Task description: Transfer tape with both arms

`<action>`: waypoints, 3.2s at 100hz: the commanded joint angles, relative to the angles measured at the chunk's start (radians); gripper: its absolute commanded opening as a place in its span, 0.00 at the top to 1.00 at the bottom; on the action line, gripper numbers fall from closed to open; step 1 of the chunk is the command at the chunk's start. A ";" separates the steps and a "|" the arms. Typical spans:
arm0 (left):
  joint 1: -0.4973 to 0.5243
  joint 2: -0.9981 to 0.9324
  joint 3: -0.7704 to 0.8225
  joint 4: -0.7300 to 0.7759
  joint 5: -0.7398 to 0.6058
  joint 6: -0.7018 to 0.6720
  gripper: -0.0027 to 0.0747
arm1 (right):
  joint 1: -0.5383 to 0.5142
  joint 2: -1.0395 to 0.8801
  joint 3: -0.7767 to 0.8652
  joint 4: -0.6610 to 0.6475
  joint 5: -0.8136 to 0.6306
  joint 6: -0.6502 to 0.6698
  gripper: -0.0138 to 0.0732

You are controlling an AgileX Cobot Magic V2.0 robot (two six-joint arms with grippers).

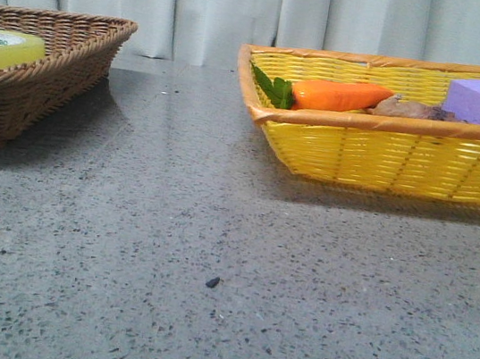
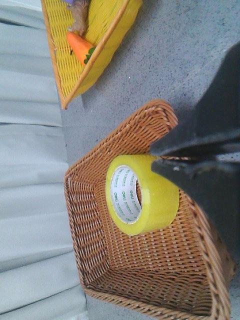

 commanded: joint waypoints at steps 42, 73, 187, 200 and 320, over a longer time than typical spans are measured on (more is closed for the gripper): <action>0.002 -0.059 0.058 -0.016 -0.052 -0.001 0.99 | 0.001 -0.071 0.004 -0.050 -0.037 0.002 0.92; 0.002 -0.060 0.119 -0.016 -0.052 -0.001 0.99 | 0.001 -0.071 0.004 -0.050 -0.037 0.002 0.92; 0.169 -0.239 0.454 0.053 -0.214 -0.117 0.99 | 0.001 -0.071 0.004 -0.050 -0.034 0.002 0.92; 0.169 -0.239 0.454 0.053 -0.214 -0.117 0.99 | 0.001 -0.071 0.004 -0.050 -0.033 0.002 0.92; 0.169 -0.239 0.454 0.053 -0.214 -0.117 0.99 | -0.776 -0.166 0.502 0.511 -0.763 -0.251 0.92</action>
